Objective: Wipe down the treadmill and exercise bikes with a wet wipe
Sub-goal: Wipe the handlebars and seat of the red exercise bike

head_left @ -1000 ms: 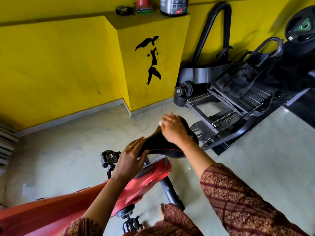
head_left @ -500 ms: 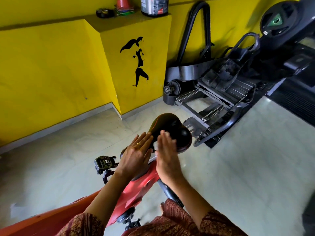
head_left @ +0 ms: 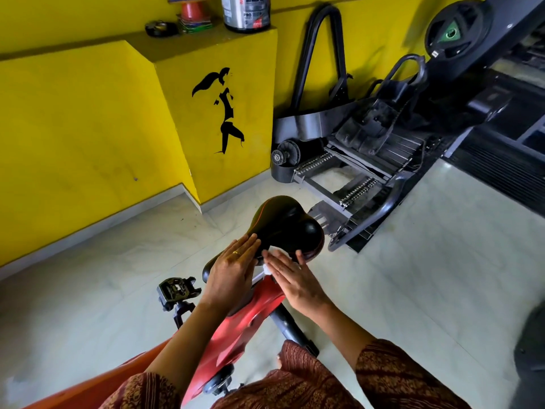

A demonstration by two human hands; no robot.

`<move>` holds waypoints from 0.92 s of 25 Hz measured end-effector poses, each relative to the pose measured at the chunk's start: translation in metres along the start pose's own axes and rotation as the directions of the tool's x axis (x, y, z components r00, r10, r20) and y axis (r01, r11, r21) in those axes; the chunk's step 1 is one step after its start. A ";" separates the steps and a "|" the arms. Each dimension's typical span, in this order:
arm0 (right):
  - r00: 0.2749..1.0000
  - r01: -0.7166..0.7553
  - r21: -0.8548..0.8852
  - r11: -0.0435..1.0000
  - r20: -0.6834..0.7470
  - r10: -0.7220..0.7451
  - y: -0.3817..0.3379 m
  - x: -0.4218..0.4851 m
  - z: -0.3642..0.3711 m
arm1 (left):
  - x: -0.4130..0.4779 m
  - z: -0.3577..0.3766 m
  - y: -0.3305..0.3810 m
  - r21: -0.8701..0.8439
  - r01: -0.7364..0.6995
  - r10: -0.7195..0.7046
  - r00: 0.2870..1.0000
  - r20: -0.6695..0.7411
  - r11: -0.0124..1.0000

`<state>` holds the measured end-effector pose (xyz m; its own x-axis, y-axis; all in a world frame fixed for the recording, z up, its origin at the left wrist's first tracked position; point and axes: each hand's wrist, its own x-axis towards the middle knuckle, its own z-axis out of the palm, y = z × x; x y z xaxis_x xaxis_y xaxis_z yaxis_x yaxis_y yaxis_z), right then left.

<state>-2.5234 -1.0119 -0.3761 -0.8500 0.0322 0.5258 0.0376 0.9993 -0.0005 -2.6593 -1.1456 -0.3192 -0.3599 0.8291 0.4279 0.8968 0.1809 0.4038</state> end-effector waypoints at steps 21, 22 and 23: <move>0.951 -0.297 0.149 0.943 0.142 0.276 0.014 0.031 -0.041 | 0.000 0.003 0.003 0.011 0.038 -0.038 0.999 -0.022 0.999; 0.890 -0.437 0.121 0.891 0.201 0.409 0.029 0.044 -0.044 | -0.001 0.003 0.003 0.005 0.044 -0.043 0.999 -0.018 0.999; 0.781 -0.611 0.080 0.788 0.226 0.583 0.045 0.060 -0.046 | -0.001 0.003 0.004 0.002 0.050 -0.050 0.999 -0.016 0.999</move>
<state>-2.5484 -0.9663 -0.3055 -0.7603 0.6119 0.2182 0.5069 0.7689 -0.3898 -2.6548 -1.1442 -0.3205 -0.4081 0.8103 0.4205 0.8782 0.2226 0.4232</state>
